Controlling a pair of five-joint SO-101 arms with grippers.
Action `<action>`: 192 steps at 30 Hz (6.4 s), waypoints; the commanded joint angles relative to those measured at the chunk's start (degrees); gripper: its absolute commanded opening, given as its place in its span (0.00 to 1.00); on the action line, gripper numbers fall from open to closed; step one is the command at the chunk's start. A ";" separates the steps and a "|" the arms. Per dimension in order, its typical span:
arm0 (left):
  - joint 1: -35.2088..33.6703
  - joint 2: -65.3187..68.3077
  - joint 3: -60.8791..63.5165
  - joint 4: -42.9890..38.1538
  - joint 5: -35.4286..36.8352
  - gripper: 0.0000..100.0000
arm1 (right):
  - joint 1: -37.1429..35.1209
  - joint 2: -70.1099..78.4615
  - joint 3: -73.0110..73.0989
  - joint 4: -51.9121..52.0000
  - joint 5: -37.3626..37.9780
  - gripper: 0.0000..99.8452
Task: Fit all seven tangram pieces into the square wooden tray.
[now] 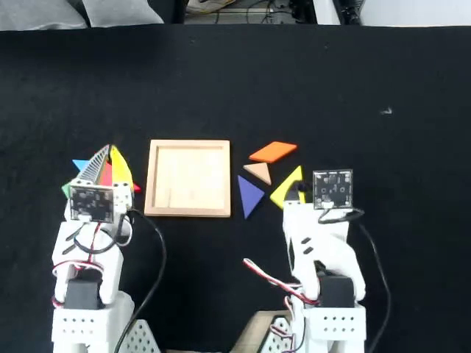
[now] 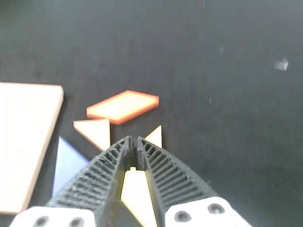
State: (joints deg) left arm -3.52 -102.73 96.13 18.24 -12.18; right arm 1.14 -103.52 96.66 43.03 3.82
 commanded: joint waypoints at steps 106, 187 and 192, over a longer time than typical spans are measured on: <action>0.13 84.40 -62.64 42.20 6.59 0.17 | -0.97 84.00 -62.90 29.54 11.69 0.34; -8.40 85.98 -52.88 26.20 18.99 0.17 | -6.59 105.63 -70.55 20.22 -9.58 0.18; -8.40 85.98 -52.88 26.20 18.99 0.17 | -6.59 100.88 -70.55 21.98 -9.49 0.18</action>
State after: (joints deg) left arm -12.48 -16.13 43.74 45.32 6.73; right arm -6.07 2.33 28.26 63.52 -6.29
